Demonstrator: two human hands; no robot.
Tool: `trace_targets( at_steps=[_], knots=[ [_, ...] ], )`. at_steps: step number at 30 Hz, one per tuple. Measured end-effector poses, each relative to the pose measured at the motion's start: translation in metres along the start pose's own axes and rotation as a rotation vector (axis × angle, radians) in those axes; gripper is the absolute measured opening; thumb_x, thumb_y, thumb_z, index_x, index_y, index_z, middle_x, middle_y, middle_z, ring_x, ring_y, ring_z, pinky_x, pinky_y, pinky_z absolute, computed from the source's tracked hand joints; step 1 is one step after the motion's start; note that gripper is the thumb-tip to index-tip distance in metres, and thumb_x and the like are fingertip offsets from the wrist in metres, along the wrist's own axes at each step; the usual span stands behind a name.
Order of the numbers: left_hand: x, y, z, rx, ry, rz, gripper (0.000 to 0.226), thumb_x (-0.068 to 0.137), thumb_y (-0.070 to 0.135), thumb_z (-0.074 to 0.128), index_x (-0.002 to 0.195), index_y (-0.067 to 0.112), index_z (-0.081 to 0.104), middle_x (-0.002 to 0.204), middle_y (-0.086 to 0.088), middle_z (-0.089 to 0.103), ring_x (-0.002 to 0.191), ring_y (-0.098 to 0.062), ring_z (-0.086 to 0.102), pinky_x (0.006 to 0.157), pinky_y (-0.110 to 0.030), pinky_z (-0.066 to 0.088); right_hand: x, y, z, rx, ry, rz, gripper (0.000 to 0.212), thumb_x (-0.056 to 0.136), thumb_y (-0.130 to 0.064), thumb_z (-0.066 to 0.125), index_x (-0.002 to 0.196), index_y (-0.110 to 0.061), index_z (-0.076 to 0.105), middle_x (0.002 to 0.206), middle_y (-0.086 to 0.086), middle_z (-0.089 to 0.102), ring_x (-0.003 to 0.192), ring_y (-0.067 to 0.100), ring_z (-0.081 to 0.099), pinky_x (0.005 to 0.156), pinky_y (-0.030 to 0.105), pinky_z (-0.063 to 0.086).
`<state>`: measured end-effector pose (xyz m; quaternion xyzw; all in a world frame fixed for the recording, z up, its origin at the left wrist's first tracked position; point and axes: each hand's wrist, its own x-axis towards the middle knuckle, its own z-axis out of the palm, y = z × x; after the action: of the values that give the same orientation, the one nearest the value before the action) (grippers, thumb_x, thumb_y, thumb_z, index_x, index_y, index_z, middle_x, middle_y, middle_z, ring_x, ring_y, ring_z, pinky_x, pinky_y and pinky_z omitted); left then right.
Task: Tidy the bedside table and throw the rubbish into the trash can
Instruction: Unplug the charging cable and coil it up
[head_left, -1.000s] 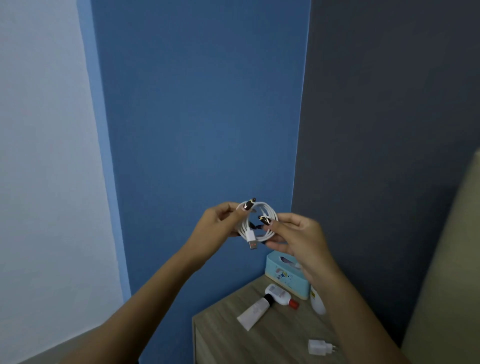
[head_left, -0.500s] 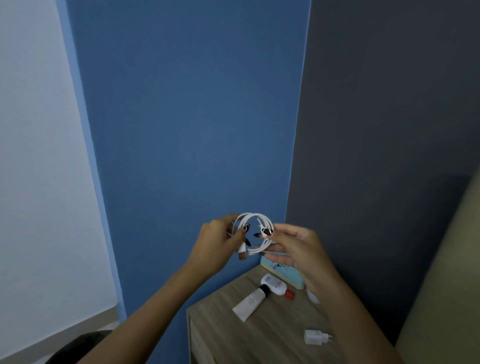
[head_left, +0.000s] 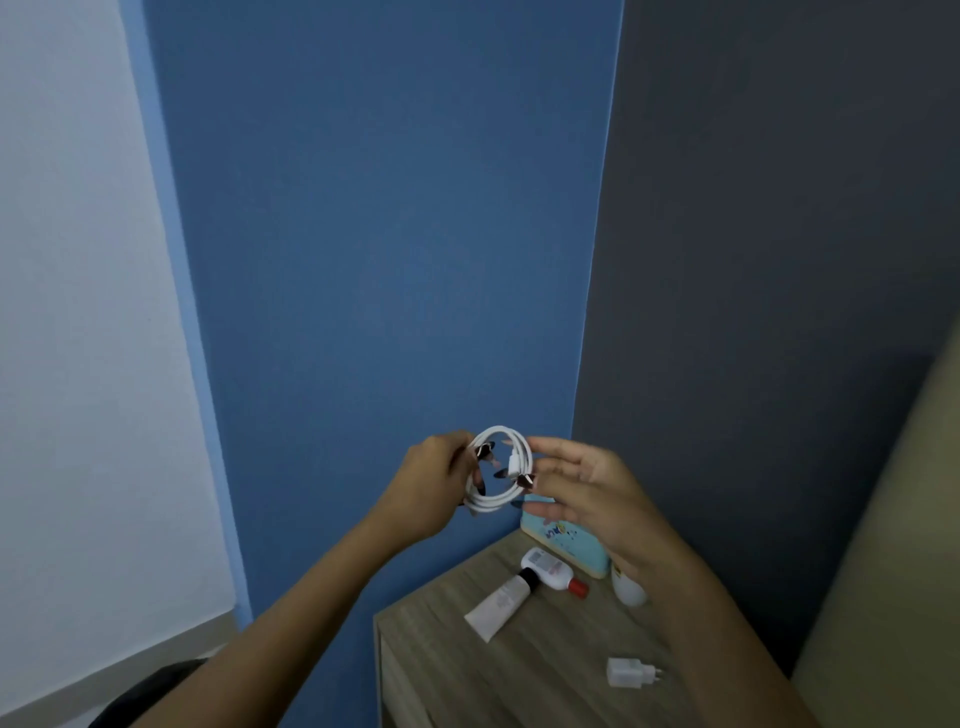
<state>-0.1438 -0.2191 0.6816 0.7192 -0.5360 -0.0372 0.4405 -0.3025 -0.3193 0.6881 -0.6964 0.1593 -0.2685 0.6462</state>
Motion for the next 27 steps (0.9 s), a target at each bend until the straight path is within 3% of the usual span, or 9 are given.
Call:
trace_targets(
  at_steps=[3,8,11,15,17,20,23,27],
  knots=[
    [-0.002,0.002,-0.005,-0.03,-0.051,0.015,0.036,0.098,0.005,0.039,0.071,0.024,0.055,0.064,0.004,0.061,0.047,-0.001,0.053,0.049,-0.009,0.039,0.0,-0.004,0.001,-0.006,-0.027,-0.027,0.021,0.088,-0.005,0.063,0.105,-0.015,0.07,0.1,0.006,0.075,0.095,0.017,0.071,0.082,0.028,0.057],
    [-0.003,0.011,-0.011,0.036,-0.03,0.028,0.024,0.097,0.005,0.04,0.087,0.009,0.062,0.071,-0.002,0.067,0.05,-0.001,0.059,0.049,-0.01,0.043,0.0,0.001,0.004,-0.202,0.092,-0.151,0.017,0.088,-0.008,0.065,0.091,-0.023,0.073,0.081,-0.007,0.075,0.078,0.005,0.069,0.069,0.018,0.053],
    [-0.002,0.016,-0.014,0.036,-0.008,0.03,0.024,0.095,0.009,0.044,0.088,0.017,0.066,0.073,-0.001,0.071,0.057,-0.007,0.064,0.052,-0.015,0.046,0.003,0.005,0.003,-0.301,0.206,-0.207,0.015,0.086,-0.015,0.069,0.095,-0.027,0.072,0.08,-0.011,0.073,0.07,-0.004,0.065,0.061,0.012,0.047],
    [-0.001,0.02,-0.015,-0.02,0.028,-0.008,0.02,0.094,0.014,0.05,0.09,0.018,0.069,0.073,-0.005,0.074,0.067,-0.023,0.067,0.061,-0.032,0.05,0.002,-0.002,0.001,-0.157,0.168,-0.157,0.024,0.088,-0.007,0.064,0.11,-0.016,0.07,0.089,0.005,0.074,0.057,-0.001,0.059,0.055,0.014,0.046],
    [-0.002,0.022,-0.016,-0.043,0.041,-0.022,0.019,0.094,0.016,0.05,0.088,0.018,0.069,0.073,-0.005,0.074,0.066,-0.026,0.067,0.062,-0.037,0.053,0.001,-0.006,-0.001,-0.059,0.113,-0.12,0.025,0.089,-0.008,0.056,0.102,-0.021,0.072,0.093,0.013,0.074,0.061,0.007,0.059,0.055,0.02,0.048],
    [-0.003,0.026,-0.018,-0.057,0.05,-0.032,0.018,0.094,0.015,0.051,0.086,0.017,0.068,0.073,-0.004,0.075,0.065,-0.027,0.068,0.063,-0.041,0.054,-0.002,-0.009,-0.001,-0.103,0.132,-0.105,0.024,0.094,-0.015,0.049,0.098,-0.022,0.072,0.093,0.004,0.076,0.068,0.01,0.061,0.059,0.024,0.047],
    [-0.004,0.027,-0.015,-0.05,0.048,-0.035,0.017,0.093,0.017,0.052,0.086,0.016,0.067,0.074,-0.002,0.075,0.069,-0.024,0.069,0.068,-0.044,0.055,-0.002,-0.007,0.002,-0.23,0.18,-0.123,0.014,0.092,-0.018,0.06,0.1,-0.02,0.071,0.086,-0.005,0.076,0.068,0.0,0.064,0.059,0.018,0.049],
    [-0.006,0.027,-0.013,-0.076,0.021,-0.031,0.013,0.091,0.018,0.056,0.088,0.017,0.068,0.075,0.001,0.075,0.072,-0.017,0.07,0.074,-0.044,0.057,-0.002,-0.004,0.002,-0.224,0.251,-0.106,0.01,0.086,-0.016,0.068,0.095,-0.02,0.072,0.08,-0.005,0.075,0.068,0.003,0.068,0.06,0.018,0.051]
  ],
)
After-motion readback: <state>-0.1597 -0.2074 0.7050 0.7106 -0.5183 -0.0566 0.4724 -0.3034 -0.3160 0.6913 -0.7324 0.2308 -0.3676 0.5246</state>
